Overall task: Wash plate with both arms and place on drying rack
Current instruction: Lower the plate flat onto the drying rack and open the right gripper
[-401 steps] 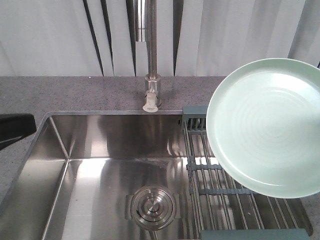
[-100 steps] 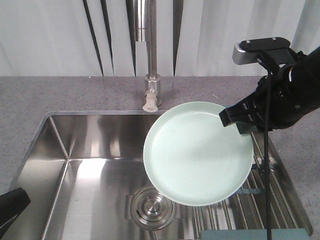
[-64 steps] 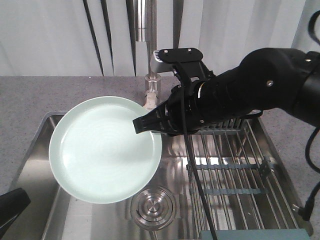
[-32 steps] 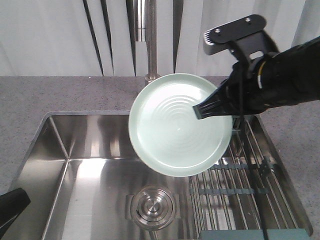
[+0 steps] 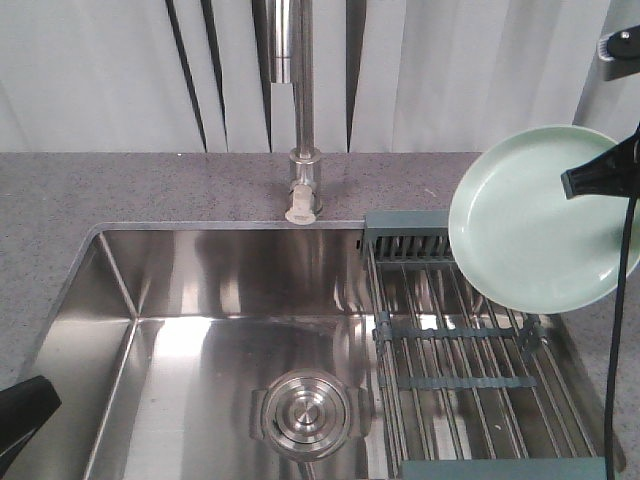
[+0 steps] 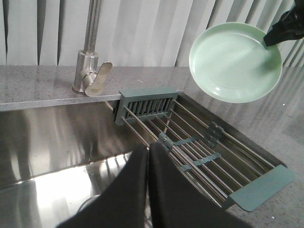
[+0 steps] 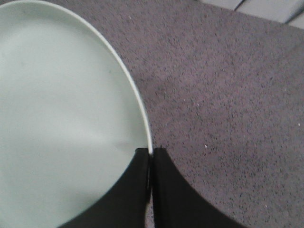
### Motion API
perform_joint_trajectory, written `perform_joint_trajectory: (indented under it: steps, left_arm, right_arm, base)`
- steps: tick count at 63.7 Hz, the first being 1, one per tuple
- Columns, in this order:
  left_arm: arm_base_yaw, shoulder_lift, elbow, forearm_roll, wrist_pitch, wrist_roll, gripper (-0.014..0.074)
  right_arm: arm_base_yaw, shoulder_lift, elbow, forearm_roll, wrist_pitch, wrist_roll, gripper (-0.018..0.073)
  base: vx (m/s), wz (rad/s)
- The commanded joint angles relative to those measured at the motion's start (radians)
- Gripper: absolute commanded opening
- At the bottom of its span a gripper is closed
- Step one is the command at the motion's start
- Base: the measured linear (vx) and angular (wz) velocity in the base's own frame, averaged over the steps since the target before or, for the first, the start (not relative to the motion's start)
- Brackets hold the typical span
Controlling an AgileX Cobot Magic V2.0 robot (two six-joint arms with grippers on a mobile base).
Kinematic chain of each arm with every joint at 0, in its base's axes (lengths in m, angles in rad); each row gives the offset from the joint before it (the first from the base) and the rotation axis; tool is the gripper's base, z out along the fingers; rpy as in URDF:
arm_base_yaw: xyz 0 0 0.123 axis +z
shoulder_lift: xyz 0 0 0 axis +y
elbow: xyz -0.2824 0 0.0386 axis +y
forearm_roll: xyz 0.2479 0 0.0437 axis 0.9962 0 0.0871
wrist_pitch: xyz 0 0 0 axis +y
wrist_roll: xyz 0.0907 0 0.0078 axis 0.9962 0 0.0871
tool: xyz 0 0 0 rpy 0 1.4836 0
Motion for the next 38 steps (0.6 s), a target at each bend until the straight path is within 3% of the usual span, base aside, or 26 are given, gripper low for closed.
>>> perform_joint_trajectory:
  steps: [1, 9, 38]
  left_arm:
    - [-0.007, 0.010, -0.024, -0.016, 0.017, -0.007, -0.0006]
    - [-0.007, 0.010, -0.024, -0.016, 0.017, -0.007, -0.0006]
    - [-0.007, 0.010, -0.024, -0.017, 0.017, -0.007, -0.0006]
  right_arm:
    - [-0.048, 0.026, -0.027, 0.054, -0.030, -0.095, -0.0003]
    - [-0.055, 0.118, -0.027, 0.100, -0.022, -0.162, -0.0003]
    - [-0.055, 0.324, -0.027, 0.143, -0.101, -0.219, -0.0003]
  base:
    - [0.00, 0.00]
    - [0.00, 0.00]
    - [0.00, 0.00]
